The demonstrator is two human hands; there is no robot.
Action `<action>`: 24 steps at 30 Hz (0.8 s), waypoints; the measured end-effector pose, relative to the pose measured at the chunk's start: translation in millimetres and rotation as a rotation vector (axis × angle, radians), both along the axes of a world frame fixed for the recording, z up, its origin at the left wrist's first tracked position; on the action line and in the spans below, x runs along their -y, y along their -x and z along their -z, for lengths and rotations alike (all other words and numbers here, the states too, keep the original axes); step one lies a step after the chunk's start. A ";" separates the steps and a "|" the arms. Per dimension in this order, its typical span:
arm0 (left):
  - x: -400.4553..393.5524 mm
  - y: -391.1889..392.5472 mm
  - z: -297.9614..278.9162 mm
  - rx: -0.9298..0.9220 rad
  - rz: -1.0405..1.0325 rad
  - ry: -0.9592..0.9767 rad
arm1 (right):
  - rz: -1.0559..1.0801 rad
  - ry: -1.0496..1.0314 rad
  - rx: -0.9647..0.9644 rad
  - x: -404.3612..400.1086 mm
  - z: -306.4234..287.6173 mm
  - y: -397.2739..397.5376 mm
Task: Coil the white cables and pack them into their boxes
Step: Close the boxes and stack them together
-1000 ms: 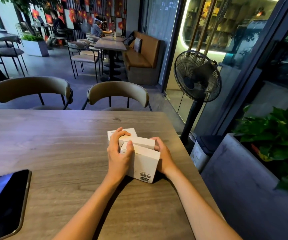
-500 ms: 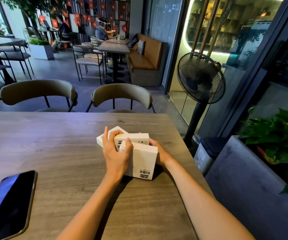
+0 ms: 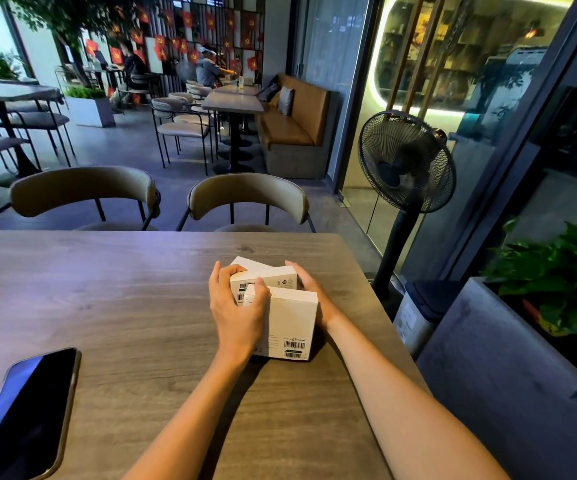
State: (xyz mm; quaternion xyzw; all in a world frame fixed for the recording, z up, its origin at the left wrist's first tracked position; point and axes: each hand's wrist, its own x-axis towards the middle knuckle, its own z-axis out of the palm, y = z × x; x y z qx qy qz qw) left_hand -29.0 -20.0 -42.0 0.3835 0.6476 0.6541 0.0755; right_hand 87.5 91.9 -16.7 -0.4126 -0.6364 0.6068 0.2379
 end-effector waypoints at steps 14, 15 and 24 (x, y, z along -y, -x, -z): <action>1.8 0.4 -3.6 -0.023 0.000 -0.033 | -0.084 -0.002 0.005 3.5 7.7 -0.8; 1.9 0.9 -4.0 -0.017 0.012 -0.036 | -0.084 -0.019 -0.006 5.8 6.6 -2.0; 7.3 -4.3 -1.2 -0.016 -0.006 -0.117 | -0.027 -0.036 -0.138 11.4 13.3 -9.8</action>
